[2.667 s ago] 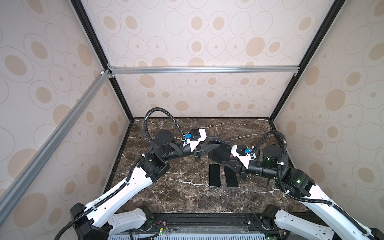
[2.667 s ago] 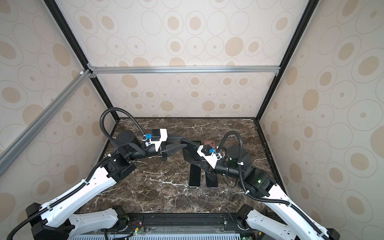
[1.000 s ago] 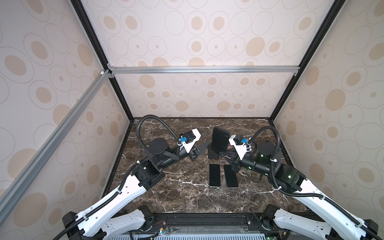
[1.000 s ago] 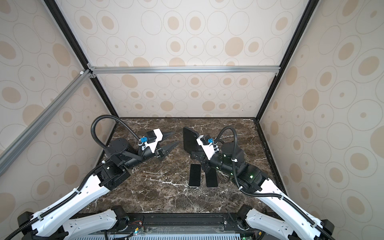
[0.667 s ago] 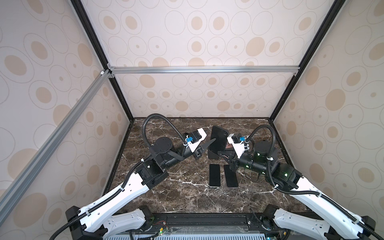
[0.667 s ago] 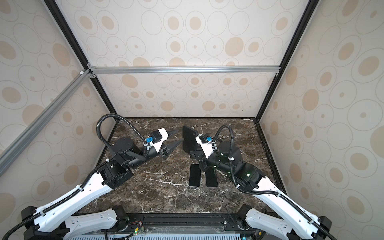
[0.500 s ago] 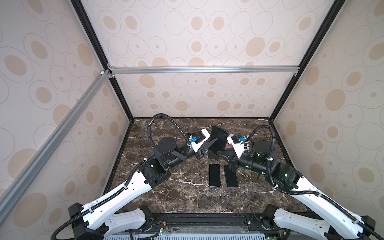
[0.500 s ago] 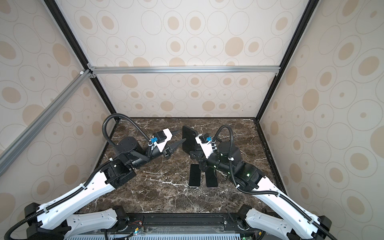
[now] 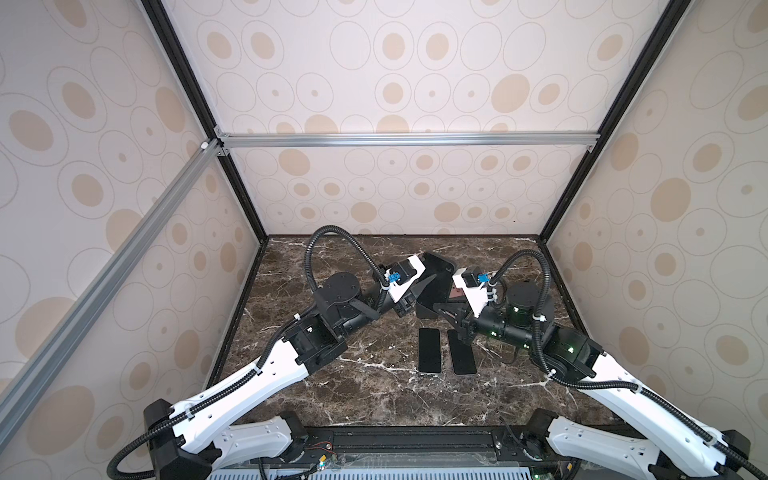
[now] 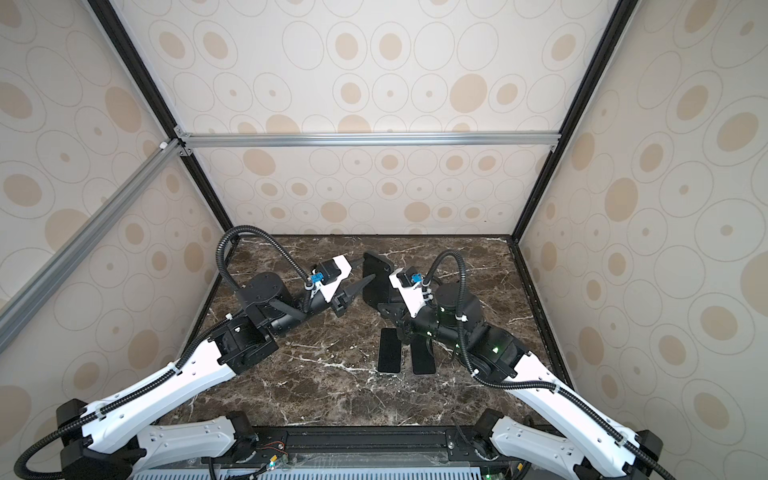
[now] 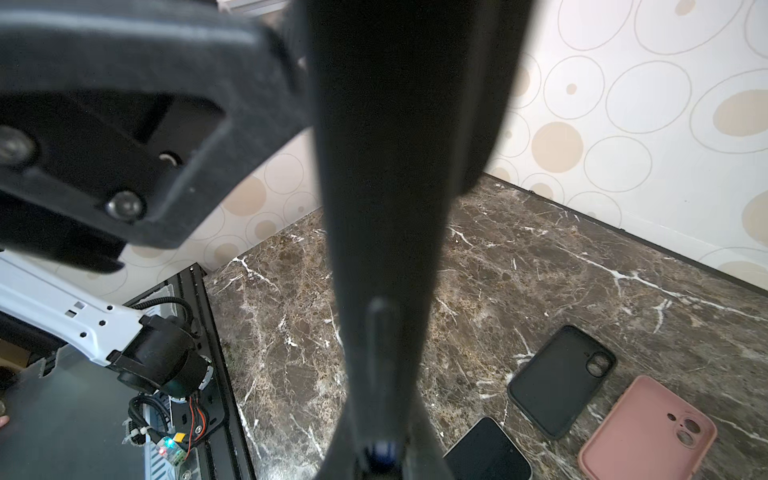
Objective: Take the phone out of the phone case
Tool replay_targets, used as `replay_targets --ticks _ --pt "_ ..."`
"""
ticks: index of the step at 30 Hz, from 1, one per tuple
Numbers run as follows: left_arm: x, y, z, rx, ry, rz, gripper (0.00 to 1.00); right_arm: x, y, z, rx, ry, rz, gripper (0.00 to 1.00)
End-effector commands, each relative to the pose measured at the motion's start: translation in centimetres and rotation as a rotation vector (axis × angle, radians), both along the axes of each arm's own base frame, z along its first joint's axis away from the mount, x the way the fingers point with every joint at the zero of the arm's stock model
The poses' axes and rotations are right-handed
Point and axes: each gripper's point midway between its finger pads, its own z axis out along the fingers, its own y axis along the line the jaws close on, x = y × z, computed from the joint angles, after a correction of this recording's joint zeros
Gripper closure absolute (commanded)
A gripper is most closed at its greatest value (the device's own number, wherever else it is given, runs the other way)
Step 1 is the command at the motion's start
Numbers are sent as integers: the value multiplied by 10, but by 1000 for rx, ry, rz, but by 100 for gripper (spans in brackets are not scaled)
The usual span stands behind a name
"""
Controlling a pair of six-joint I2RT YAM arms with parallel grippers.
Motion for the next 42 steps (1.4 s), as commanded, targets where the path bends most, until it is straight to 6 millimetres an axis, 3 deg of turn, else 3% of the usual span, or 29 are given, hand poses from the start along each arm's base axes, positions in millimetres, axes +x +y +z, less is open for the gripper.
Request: replay_targets --ticks 1,13,28,42 --pt "-2 3 31 -50 -75 17 61 -6 6 39 80 -95 42 100" --pt "7 4 27 -47 -59 61 60 -12 10 39 71 -114 80 100" --pt "0 2 30 -76 -26 14 60 -51 19 45 40 -237 312 100" --pt "8 1 11 -54 52 -5 60 -70 15 55 44 -306 395 100"
